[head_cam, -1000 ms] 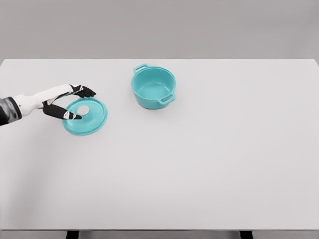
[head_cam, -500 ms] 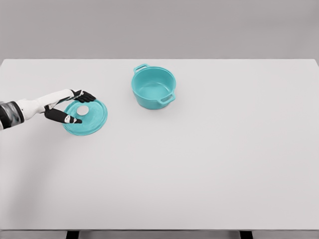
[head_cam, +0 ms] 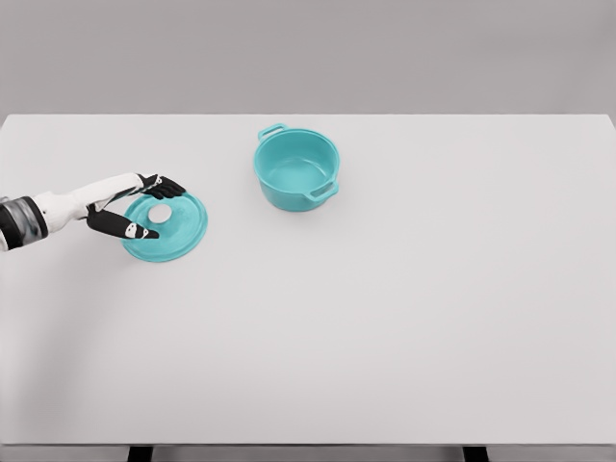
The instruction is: Cover the pot with left arm
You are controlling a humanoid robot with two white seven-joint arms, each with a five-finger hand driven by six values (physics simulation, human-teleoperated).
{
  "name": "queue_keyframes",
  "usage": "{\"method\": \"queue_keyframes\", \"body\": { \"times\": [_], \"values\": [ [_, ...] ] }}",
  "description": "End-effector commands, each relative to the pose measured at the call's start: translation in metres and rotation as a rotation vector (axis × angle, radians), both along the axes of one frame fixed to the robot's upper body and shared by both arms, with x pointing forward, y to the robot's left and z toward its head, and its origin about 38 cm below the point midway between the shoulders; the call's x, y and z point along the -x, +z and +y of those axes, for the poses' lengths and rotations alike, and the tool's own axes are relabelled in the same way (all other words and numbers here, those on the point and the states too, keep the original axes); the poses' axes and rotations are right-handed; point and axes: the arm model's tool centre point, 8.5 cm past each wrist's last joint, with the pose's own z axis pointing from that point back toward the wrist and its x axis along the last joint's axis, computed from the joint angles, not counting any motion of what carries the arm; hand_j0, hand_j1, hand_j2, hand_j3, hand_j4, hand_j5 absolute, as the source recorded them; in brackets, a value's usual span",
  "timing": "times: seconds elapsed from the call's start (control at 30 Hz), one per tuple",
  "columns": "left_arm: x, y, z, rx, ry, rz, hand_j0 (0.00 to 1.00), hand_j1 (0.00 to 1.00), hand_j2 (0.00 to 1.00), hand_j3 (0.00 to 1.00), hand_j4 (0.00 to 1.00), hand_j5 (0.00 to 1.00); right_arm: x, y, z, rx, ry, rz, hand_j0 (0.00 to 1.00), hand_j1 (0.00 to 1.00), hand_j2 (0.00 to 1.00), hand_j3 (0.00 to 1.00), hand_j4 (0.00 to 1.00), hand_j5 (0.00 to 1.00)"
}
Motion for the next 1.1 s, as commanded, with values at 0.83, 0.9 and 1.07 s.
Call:
{"method": "queue_keyframes", "body": {
  "times": [0.83,0.9,1.07],
  "values": [
    [-0.0004,-0.0031,0.0041,0.004,0.017,0.011,0.79,0.79,0.79,0.79,0.79,0.79,-0.0001,0.0,0.0,0.0,0.0,-0.001,1.0,1.0,1.0,1.0,1.0,1.0],
    [-0.0004,-0.0039,0.0054,0.003,0.021,0.013,0.79,0.79,0.79,0.79,0.79,0.79,-0.0001,0.0,0.0,-0.001,0.001,-0.001,1.0,1.0,1.0,1.0,1.0,1.0],
    [-0.0004,-0.0046,0.0045,0.004,0.019,0.014,0.71,0.71,0.71,0.71,0.71,0.71,-0.0001,0.0,0.0,-0.001,0.001,-0.001,1.0,1.0,1.0,1.0,1.0,1.0]
  ]
}}
